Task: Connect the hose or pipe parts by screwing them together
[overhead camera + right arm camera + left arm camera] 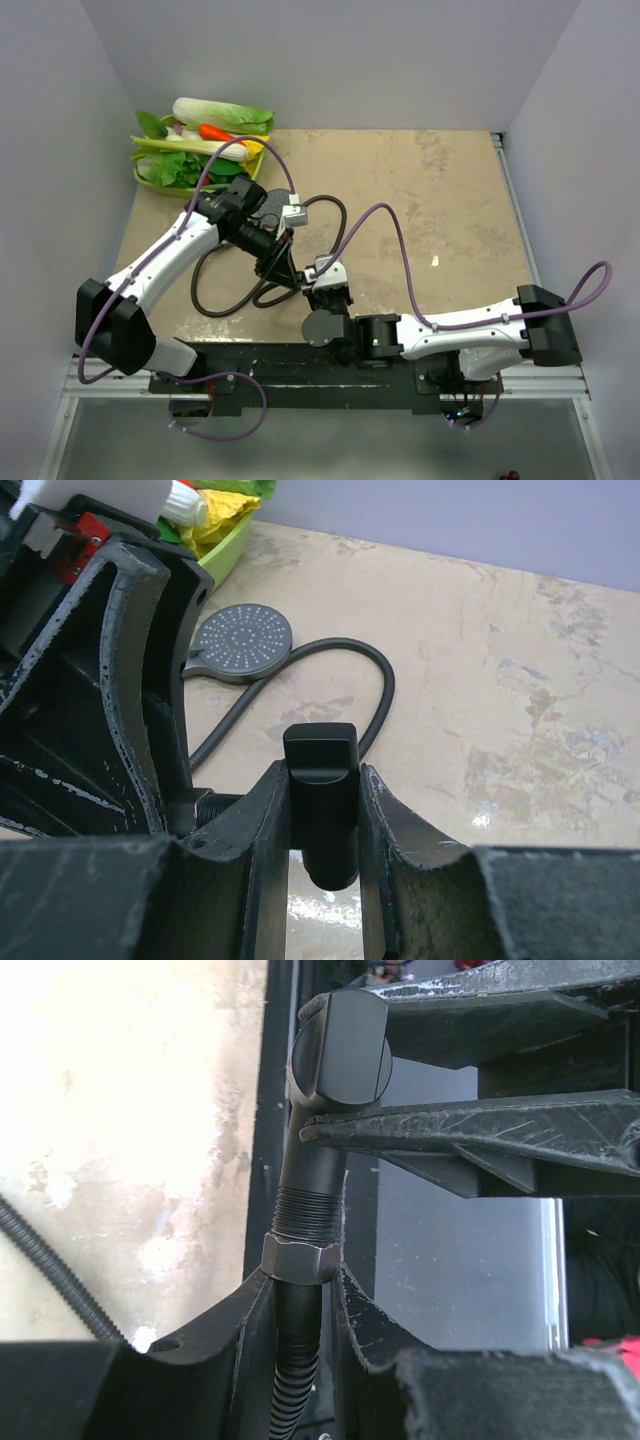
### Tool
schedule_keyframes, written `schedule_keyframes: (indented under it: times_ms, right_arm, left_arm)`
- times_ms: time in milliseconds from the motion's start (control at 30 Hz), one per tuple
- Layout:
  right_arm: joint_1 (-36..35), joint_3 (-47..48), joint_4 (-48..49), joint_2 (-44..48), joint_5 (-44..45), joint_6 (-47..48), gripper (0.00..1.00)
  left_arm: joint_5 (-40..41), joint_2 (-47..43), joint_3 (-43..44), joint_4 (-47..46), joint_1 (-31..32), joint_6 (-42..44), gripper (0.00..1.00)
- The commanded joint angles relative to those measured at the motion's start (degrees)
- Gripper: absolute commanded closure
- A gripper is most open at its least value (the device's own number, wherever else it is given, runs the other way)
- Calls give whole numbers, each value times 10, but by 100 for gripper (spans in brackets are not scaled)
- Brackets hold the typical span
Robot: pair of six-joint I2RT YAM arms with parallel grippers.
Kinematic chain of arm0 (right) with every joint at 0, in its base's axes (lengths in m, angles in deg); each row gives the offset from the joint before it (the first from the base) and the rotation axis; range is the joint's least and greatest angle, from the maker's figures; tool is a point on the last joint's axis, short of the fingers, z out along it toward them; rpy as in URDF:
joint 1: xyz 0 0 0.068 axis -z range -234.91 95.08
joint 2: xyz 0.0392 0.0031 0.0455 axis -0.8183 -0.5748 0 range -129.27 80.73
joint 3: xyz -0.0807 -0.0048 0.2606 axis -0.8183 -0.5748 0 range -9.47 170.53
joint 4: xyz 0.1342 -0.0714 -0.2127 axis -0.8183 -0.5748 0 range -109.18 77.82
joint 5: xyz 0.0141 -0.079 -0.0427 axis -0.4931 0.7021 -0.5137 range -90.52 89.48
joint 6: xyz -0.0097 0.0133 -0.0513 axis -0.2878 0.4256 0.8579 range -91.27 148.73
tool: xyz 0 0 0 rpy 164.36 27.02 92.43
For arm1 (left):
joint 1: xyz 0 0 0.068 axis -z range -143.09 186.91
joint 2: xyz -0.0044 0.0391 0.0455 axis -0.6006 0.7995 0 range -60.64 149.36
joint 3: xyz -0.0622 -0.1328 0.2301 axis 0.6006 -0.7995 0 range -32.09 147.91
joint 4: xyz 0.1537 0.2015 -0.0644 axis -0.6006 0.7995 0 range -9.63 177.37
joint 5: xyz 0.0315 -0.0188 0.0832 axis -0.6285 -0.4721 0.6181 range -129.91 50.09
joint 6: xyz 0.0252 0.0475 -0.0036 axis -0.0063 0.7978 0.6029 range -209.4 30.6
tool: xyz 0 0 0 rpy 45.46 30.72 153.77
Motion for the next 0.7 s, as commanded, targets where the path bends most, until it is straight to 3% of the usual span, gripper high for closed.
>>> schedule_keyframes:
  times_ms: [0,667]
  right_arm:
    - [-9,28,-15,-18,-85,-83,100]
    - [27,11,-33,73,-221,-164,100]
  left_arm:
    - [-56,-45,11,-134,20,-84,100]
    - [-1,-55,12,-122,55,-43,100]
